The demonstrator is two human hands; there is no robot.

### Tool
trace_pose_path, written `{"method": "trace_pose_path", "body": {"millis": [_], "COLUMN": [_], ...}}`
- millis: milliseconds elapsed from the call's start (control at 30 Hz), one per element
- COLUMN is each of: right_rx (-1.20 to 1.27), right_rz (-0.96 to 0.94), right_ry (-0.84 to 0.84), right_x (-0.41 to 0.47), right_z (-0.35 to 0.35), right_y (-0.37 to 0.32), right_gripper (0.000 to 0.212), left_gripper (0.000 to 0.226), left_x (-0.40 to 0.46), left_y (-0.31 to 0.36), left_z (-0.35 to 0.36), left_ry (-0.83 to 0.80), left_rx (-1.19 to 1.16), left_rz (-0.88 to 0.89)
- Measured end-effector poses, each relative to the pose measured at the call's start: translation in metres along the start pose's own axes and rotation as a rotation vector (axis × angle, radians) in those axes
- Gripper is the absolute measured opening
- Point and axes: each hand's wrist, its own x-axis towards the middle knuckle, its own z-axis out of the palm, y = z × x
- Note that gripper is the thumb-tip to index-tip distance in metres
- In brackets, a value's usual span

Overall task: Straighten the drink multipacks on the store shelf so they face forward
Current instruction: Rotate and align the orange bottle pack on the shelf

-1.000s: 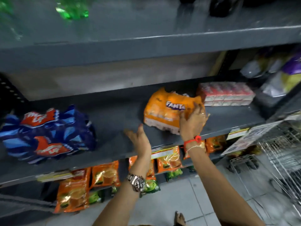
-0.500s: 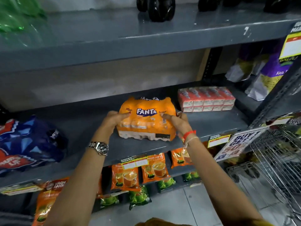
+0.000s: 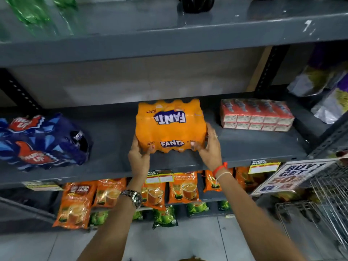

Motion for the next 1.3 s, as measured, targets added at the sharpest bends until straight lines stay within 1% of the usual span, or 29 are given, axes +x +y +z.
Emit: {"method": "trace_pose_path", "body": {"millis": [67,167,233,267,300,333,367,400,467,500,567,600,633,700,767,800,833,900,933,1000,1033,1067,1100,1133,1200,1267,1300], "right_rx": [0.050,0.287,0.449,0.488,0.511,0.510,0.498,0.486,0.479,0.485,0.472,0.460,0.451,0.434,0.407,0.381,0.348,0.296,0.269,0.179,0.122,0.068,0.019,-0.019,-0.060,-0.038,-0.014], "right_rz": [0.026,0.128,0.206,0.228,0.242,0.245,0.243,0.242,0.258,0.274,0.280,0.268,0.244,0.178,0.102,0.070,0.044,-0.013,-0.048,-0.141,-0.188,-0.225,-0.253,-0.266,-0.277,-0.292,-0.282], "right_ry": [-0.039,-0.076,-0.036,-0.018,-0.019,-0.047,-0.088,-0.131,-0.194,-0.203,-0.177,-0.150,-0.118,-0.047,0.008,0.025,0.034,0.019,-0.004,-0.072,-0.111,-0.152,-0.192,-0.238,-0.372,-0.523,-0.578], "right_x": [0.003,0.009,0.019,0.027,0.037,0.046,0.054,0.060,0.068,0.070,0.069,0.065,0.059,0.040,0.015,0.001,-0.013,-0.040,-0.051,-0.065,-0.069,-0.070,-0.068,-0.066,-0.060,-0.056,-0.052], "right_z": [-0.004,-0.010,-0.011,-0.013,-0.014,-0.014,-0.013,-0.012,-0.009,-0.009,-0.010,-0.011,-0.012,-0.012,-0.007,-0.003,0.003,0.019,0.028,0.046,0.054,0.060,0.066,0.070,0.075,0.074,0.071], "right_y": [0.000,-0.002,-0.007,-0.012,-0.015,-0.019,-0.021,-0.022,-0.019,-0.016,-0.012,-0.010,-0.007,0.000,0.003,0.003,0.004,0.000,-0.004,-0.013,-0.017,-0.023,-0.026,-0.027,-0.028,-0.026,-0.026], "right_gripper": [0.081,0.078,0.074,0.068,0.062,0.058,0.055,0.054,0.053,0.052,0.049,0.046,0.042,0.038,0.039,0.040,0.042,0.039,0.037,0.047,0.054,0.058,0.061,0.063,0.069,0.072,0.071], "left_gripper": [0.068,0.068,0.066,0.062,0.057,0.052,0.050,0.052,0.064,0.072,0.089,0.091,0.090,0.090,0.105,0.109,0.106,0.091,0.078,0.050,0.038,0.032,0.031,0.035,0.050,0.065,0.074], "left_x": [0.000,-0.007,-0.020,-0.029,-0.038,-0.047,-0.054,-0.059,-0.056,-0.051,-0.042,-0.037,-0.031,-0.016,0.005,0.016,0.025,0.042,0.050,0.067,0.074,0.081,0.087,0.092,0.096,0.098,0.098], "left_y": [-0.001,0.004,0.010,0.012,0.015,0.019,0.022,0.027,0.036,0.041,0.049,0.053,0.058,0.064,0.073,0.078,0.087,0.103,0.111,0.124,0.130,0.133,0.135,0.136,0.135,0.126,0.119], "left_z": [0.003,0.006,0.011,0.014,0.017,0.021,0.026,0.030,0.038,0.041,0.044,0.044,0.043,0.038,0.026,0.019,0.012,-0.003,-0.008,-0.018,-0.023,-0.026,-0.029,-0.030,-0.034,-0.036,-0.038], "left_ry": [0.006,0.064,0.222,0.307,0.344,0.323,0.246,0.133,-0.053,-0.108,-0.173,-0.203,-0.226,-0.266,-0.316,-0.349,-0.398,-0.511,-0.548,-0.580,-0.588,-0.594,-0.600,-0.600,-0.567,-0.477,-0.406], "left_rx": [0.014,0.005,-0.062,-0.105,-0.158,-0.209,-0.257,-0.297,-0.316,-0.312,-0.337,-0.363,-0.385,-0.380,-0.325,-0.253,-0.153,0.076,0.184,0.373,0.441,0.476,0.487,0.493,0.530,0.514,0.483], "left_rz": [0.006,-0.014,-0.077,-0.115,-0.142,-0.138,-0.121,-0.108,-0.128,-0.158,-0.276,-0.326,-0.354,-0.381,-0.422,-0.427,-0.426,-0.411,-0.388,-0.340,-0.318,-0.299,-0.280,-0.261,-0.224,-0.222,-0.230]}}
